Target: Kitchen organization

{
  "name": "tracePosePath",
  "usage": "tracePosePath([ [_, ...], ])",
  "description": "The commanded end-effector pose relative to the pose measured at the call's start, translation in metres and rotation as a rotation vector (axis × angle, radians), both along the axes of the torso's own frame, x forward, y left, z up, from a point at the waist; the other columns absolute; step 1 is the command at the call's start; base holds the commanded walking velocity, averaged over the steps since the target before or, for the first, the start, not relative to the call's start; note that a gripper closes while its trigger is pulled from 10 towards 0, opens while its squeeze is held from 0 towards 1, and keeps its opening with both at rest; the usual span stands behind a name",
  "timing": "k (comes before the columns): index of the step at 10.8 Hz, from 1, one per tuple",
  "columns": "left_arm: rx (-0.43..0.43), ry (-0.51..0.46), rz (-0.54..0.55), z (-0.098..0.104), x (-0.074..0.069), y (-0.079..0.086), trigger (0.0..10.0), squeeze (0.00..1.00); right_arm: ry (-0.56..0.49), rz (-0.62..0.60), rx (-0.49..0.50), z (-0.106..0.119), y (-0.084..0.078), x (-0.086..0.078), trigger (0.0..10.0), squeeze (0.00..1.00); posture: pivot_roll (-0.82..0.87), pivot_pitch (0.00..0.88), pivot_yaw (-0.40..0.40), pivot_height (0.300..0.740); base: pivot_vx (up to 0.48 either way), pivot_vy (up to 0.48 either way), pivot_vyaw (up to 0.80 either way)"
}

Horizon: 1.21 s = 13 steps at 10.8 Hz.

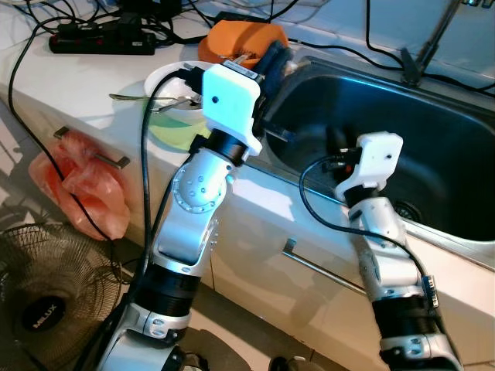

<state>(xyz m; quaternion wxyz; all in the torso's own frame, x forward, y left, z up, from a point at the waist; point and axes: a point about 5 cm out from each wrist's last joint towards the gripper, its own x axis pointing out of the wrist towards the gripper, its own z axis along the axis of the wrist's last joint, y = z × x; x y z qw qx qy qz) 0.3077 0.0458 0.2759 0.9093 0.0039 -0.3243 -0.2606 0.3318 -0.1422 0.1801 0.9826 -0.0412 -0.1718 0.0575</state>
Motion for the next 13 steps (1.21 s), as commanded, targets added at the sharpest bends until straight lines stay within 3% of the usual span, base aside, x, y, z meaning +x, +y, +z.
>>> tracePosePath([
  [1,-0.032,0.04,-0.037,0.0,0.001,0.0,10.0,0.0,-0.078,-0.024,-0.107,0.015,-0.002,0.003,10.0,0.0,0.04,0.097,-0.009,0.74,0.0,0.0,0.0],
  [2,-0.069,0.072,-0.056,0.0,0.003,0.003,10.0,0.0,-0.13,-0.026,-0.257,0.023,0.0,0.004,10.0,0.0,0.04,0.098,-0.012,0.74,0.0,0.0,0.0],
  [3,-0.084,0.086,-0.066,0.0,0.003,0.005,10.0,0.0,-0.15,-0.024,-0.32,0.025,0.002,0.005,10.0,0.0,0.04,0.098,-0.012,0.74,0.0,0.0,0.0],
  [6,-0.137,0.136,-0.116,-0.001,0.003,0.009,10.0,0.0,-0.186,0.0,-0.412,0.027,0.008,0.007,10.0,0.0,0.04,0.098,-0.01,0.74,0.0,0.0,0.0],
  [7,-0.141,0.146,-0.129,0.0,0.003,0.01,10.0,0.0,-0.188,0.014,-0.423,0.025,0.011,0.007,10.0,1.0,0.04,0.095,-0.008,0.74,0.0,0.0,0.0],
  [8,-0.147,0.158,-0.145,-0.001,0.002,0.01,10.0,0.0,-0.192,0.019,-0.458,0.024,0.014,0.007,10.0,1.0,0.04,0.093,-0.007,0.74,0.0,0.0,0.0],
  [9,-0.161,0.192,-0.197,-0.002,0.001,0.01,10.0,0.0,-0.206,0.028,-0.55,0.021,0.02,0.008,10.0,0.0,0.04,0.093,-0.007,0.74,0.0,0.0,0.0],
  [13,-0.124,0.23,-0.267,-0.008,-0.002,0.008,10.0,0.0,-0.211,0.015,-0.554,0.021,0.023,0.011,10.0,0.0,0.04,0.074,-0.001,0.74,0.0,0.0,0.0],
])
